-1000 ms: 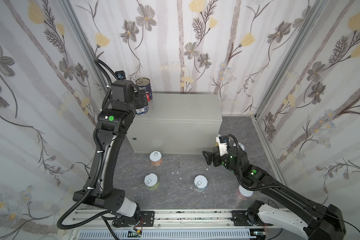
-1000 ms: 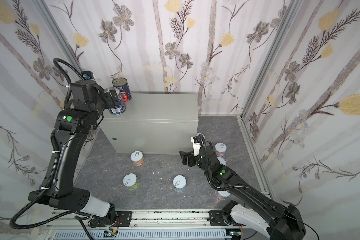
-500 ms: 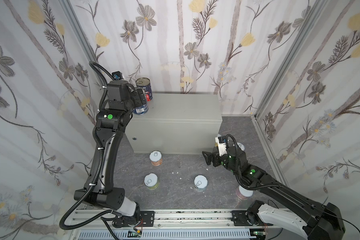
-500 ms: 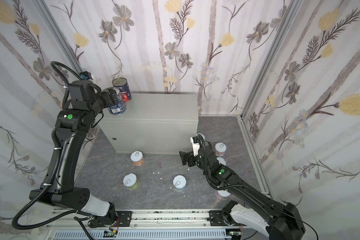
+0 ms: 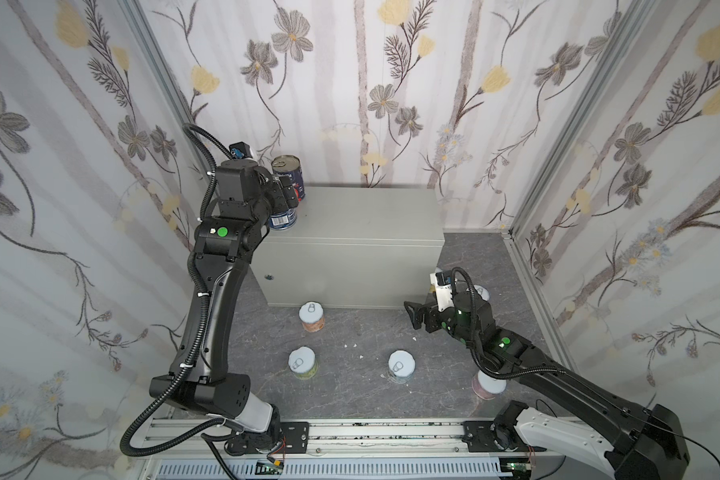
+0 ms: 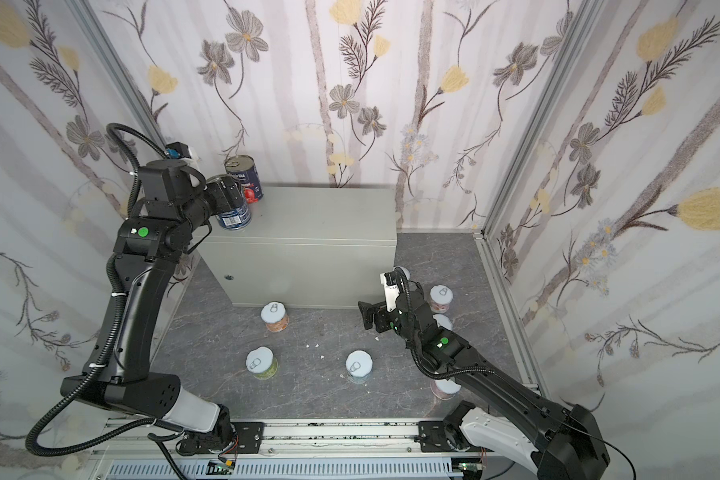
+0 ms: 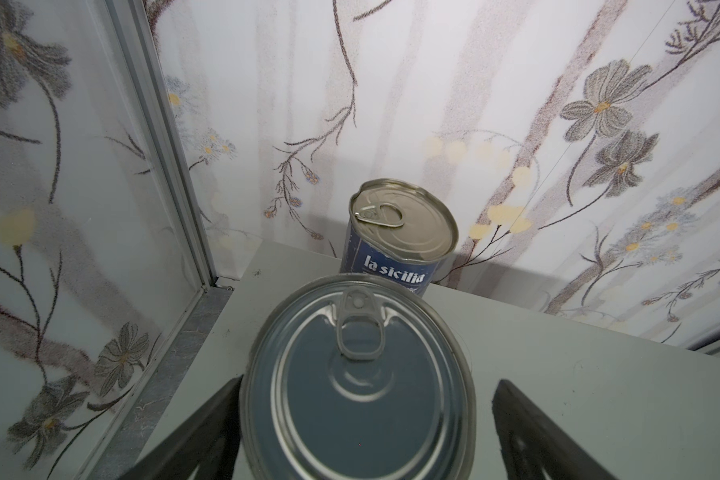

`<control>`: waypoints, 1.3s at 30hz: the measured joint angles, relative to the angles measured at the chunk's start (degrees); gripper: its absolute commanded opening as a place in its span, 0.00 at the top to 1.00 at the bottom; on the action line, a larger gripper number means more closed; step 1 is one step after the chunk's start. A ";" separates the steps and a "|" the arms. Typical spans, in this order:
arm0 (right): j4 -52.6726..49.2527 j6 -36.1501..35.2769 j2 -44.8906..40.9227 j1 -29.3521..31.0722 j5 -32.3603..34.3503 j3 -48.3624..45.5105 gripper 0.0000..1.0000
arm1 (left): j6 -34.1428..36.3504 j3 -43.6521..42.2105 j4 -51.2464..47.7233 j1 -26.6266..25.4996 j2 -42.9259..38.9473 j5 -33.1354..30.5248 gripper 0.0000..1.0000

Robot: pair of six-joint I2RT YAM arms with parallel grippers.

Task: Place and organize the canned foods onto the counter
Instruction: 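Lower the blue-labelled can onto the cabinet top beside the tomato can, then open the left gripper and draw it back from the blue can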

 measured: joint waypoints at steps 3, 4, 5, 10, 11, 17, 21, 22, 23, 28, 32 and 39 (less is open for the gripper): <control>-0.02 -0.35 0.00 0.00 0.00 0.02 0.00 | -0.59 0.11 0.04 0.07 0.04 0.63 0.08; -0.02 -0.37 0.00 0.00 0.00 0.07 0.00 | -0.76 0.15 0.04 0.07 0.11 0.87 0.08; -0.02 -0.37 0.00 0.00 0.00 0.09 0.00 | -0.90 0.20 0.09 0.07 0.17 1.11 0.08; -0.02 -0.39 0.00 0.00 0.02 0.17 0.00 | -1.44 0.20 0.48 0.07 0.63 2.78 0.08; -0.02 -0.39 0.00 0.00 0.02 0.17 0.00 | -1.49 0.20 0.50 0.04 0.66 2.93 0.08; -0.02 -0.42 -0.31 0.00 0.20 0.15 0.00 | -1.46 0.20 0.52 0.04 0.46 2.64 0.04; -0.09 -0.42 -0.79 0.00 0.20 0.15 0.00 | -1.27 0.15 0.52 0.04 -0.70 1.18 0.01; -0.28 -0.42 -1.03 0.00 0.20 0.17 0.00 | -1.09 0.07 0.52 0.00 -1.25 0.72 0.00; -0.55 -0.42 -1.31 0.00 0.22 0.26 0.00 | -1.05 -0.07 0.55 -0.09 -1.81 0.26 0.00; -3.98 -0.63 -3.32 0.11 0.20 2.01 0.00 | -0.83 -1.42 0.83 -0.17 -6.05 -1.86 0.00; -8.72 -0.81 -5.99 0.90 0.22 3.48 0.00 | -0.76 -7.32 2.89 -0.17 -12.11 -2.36 0.00; -13.55 -0.31 -12.11 3.08 1.25 2.40 0.00 | -1.57 -22.73 6.32 -0.24 -24.74 0.92 0.00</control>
